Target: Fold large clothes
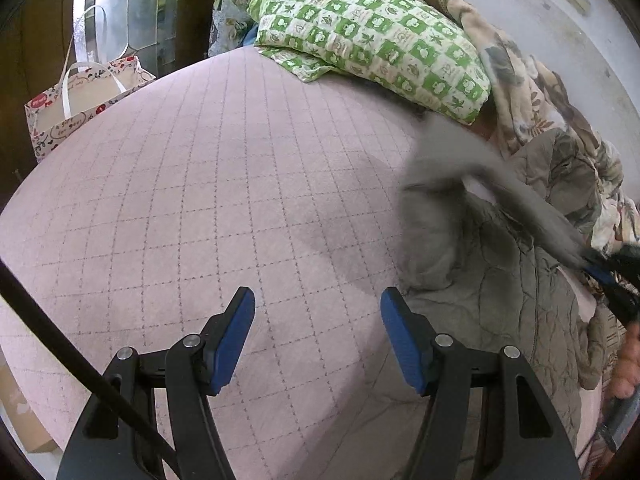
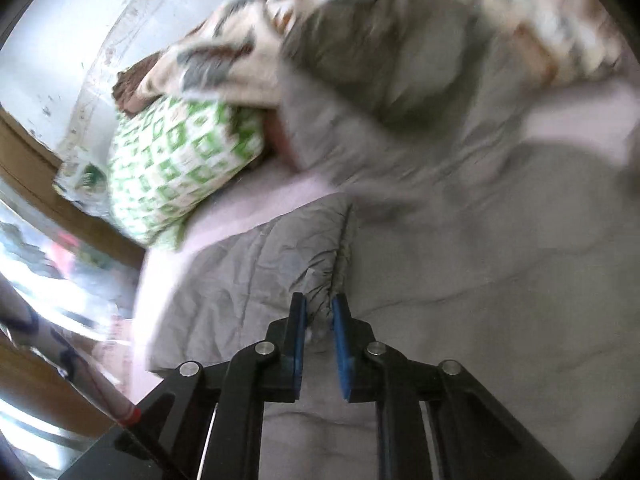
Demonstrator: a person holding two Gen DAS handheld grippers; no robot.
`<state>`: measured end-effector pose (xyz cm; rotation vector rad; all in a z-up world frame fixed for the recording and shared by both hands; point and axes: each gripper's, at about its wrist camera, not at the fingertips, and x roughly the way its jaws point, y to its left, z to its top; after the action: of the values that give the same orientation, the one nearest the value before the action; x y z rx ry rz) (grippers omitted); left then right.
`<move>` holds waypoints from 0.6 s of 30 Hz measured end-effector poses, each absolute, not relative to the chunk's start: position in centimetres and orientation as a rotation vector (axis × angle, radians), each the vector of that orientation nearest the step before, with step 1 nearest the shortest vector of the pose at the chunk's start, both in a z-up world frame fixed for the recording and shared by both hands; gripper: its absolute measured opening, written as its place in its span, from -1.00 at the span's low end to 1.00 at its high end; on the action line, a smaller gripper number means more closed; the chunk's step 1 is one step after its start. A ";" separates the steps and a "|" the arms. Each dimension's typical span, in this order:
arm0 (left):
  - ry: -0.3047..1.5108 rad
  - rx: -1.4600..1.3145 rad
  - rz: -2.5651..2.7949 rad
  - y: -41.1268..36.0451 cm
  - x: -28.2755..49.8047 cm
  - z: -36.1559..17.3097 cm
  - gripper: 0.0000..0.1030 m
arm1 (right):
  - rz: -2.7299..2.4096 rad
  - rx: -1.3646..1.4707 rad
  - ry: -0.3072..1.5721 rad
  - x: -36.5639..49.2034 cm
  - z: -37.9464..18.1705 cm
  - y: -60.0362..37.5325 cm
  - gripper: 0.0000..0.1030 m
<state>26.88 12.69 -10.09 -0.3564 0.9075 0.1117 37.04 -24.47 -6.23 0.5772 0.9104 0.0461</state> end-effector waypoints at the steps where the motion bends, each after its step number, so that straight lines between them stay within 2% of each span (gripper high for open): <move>1: 0.908 -0.354 0.108 12.6 26.8 -10.1 0.25 | -0.008 0.535 0.896 36.0 -5.6 -26.0 -0.73; 7: 0.926 -0.324 0.093 11.3 26.9 -10.4 0.25 | -0.282 0.402 0.915 32.2 -6.0 -34.3 -0.74; 11: 0.927 -0.284 0.080 10.1 26.9 -10.5 0.25 | -0.485 0.351 0.969 30.5 -9.1 -39.9 -0.74; 14: 0.932 -0.247 0.078 9.0 27.0 -10.7 0.25 | -0.523 0.414 1.030 29.9 -12.2 -42.7 -0.74; 18: 0.952 -0.217 0.065 8.1 27.2 -11.2 0.25 | -0.542 0.470 1.072 29.1 -14.6 -43.7 -0.57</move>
<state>27.20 8.09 -11.24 -0.2174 0.9516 0.0651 29.08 -43.71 -14.65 0.4704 1.0717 -0.5420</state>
